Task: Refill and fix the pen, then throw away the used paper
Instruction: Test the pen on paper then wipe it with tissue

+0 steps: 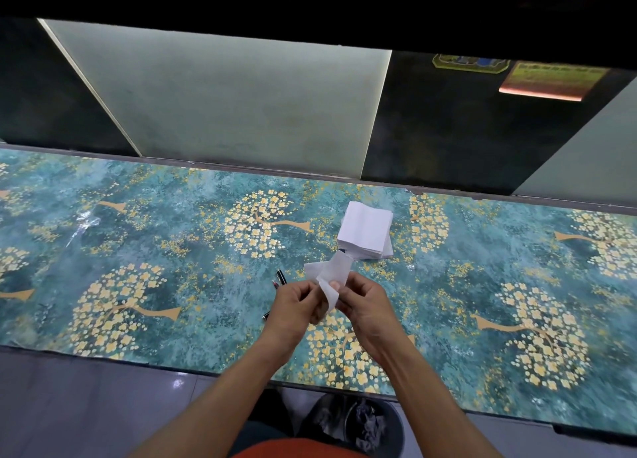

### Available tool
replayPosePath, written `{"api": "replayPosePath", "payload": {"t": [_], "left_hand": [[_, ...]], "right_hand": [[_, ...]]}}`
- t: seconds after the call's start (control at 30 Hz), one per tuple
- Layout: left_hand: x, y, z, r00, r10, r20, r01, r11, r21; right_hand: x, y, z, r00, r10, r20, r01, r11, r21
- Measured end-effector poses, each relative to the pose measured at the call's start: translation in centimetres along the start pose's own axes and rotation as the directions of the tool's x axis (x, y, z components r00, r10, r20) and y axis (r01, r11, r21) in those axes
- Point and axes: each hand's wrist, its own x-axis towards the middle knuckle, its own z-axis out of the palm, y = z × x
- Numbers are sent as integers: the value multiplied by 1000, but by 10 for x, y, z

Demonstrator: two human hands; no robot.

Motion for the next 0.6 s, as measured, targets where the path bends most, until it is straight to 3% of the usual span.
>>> {"api": "replayPosePath", "payload": {"t": [0.23,0.43,0.6], "left_hand": [[1,-4,1,999,34,13,-35,988,150],[4,-14,-6,993,116,15,-115,939,325],[4,-13,-11,993,116,21,-117,953,279]], "right_hand": [[5,7,-2,993,18,-120,-25,998,-57],[10,4,-6,977,99,-192,-91,995,49],[17,-3,-13,967,170,-188,-145,980,138]]}}
